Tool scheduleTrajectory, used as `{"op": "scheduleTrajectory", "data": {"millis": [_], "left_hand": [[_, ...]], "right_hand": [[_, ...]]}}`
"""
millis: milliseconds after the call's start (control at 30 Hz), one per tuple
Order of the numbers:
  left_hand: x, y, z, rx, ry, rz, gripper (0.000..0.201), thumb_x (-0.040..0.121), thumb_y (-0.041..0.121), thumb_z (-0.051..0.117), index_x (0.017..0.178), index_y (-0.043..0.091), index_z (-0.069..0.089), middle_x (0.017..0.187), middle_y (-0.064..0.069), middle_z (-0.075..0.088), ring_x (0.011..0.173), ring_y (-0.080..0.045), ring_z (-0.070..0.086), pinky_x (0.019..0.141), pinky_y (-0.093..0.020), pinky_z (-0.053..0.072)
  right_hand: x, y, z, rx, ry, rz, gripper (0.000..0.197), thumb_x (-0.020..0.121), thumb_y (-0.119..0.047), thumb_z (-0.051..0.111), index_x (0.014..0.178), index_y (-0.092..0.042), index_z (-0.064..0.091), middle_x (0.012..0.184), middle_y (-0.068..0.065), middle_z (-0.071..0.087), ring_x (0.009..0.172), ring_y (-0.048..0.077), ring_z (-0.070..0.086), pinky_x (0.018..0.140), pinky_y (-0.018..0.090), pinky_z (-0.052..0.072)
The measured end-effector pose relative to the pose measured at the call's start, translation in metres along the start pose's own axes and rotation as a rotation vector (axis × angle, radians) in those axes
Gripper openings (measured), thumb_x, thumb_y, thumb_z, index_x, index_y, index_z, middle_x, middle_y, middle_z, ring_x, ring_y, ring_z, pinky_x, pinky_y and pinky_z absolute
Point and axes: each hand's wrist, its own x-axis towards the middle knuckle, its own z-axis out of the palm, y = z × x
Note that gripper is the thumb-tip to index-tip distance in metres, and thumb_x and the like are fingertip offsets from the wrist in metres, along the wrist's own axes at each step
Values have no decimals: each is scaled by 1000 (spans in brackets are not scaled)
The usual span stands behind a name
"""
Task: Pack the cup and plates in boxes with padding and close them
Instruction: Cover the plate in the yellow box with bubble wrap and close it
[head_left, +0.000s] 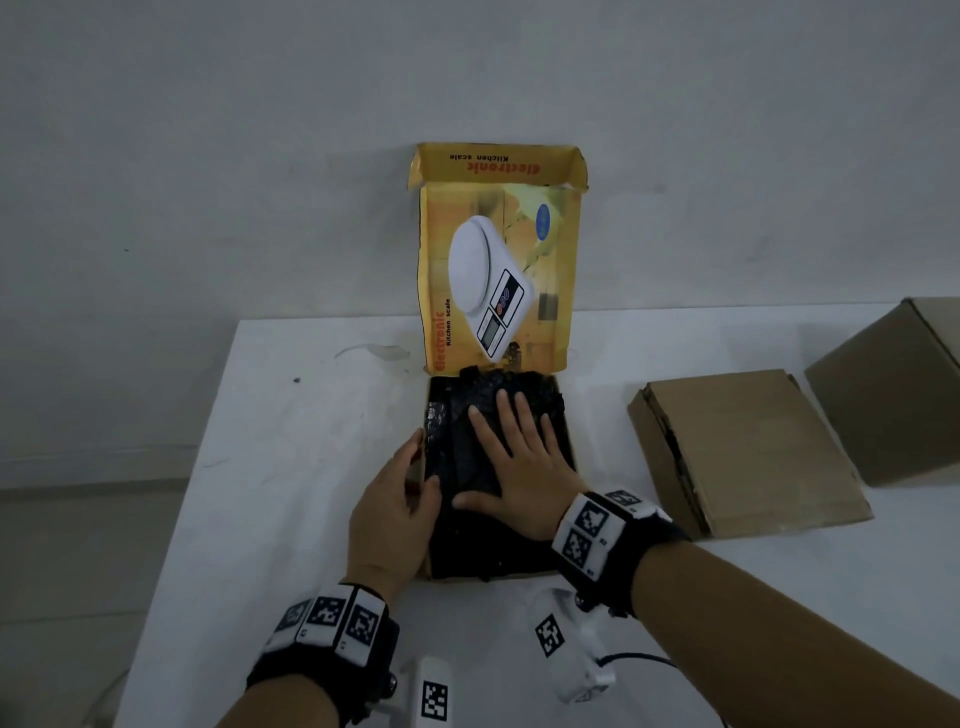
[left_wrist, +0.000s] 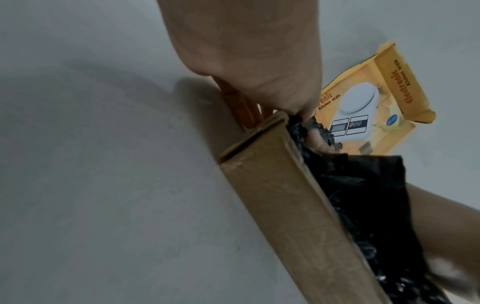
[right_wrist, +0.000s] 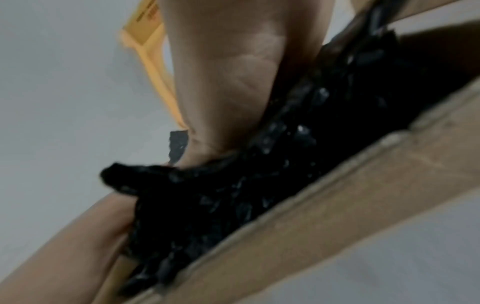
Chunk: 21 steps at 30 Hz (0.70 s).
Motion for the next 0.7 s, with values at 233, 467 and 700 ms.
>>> {"op": "scheduleTrajectory", "data": {"millis": [233, 467, 700], "left_hand": [[0, 1, -1, -17, -12, -33, 61, 91, 24, 55, 144, 38, 30, 126, 9, 59, 95, -12, 63, 81, -29, 51], [-1, 3, 0, -35, -6, -19, 62, 91, 19, 53, 145, 40, 30, 128, 8, 60, 100, -11, 62, 83, -27, 51], [0, 6, -2, -40, -36, -47, 61, 91, 20, 51, 145, 39, 30, 137, 10, 54, 120, -11, 54, 91, -20, 41]], "right_hand": [[-4, -7, -28, -71, 78, 44, 91, 79, -77, 14, 151, -23, 1, 159, 11, -5, 146, 29, -8, 117, 46, 2], [5, -3, -35, 4, -25, 181, 105, 77, -73, 50, 151, -16, 2, 155, 16, 9, 143, 40, 3, 116, 46, 16], [18, -4, -55, -173, 66, 157, 103, 55, -83, 58, 134, -21, 32, 136, 7, 33, 124, 30, 31, 102, 43, 30]]}}
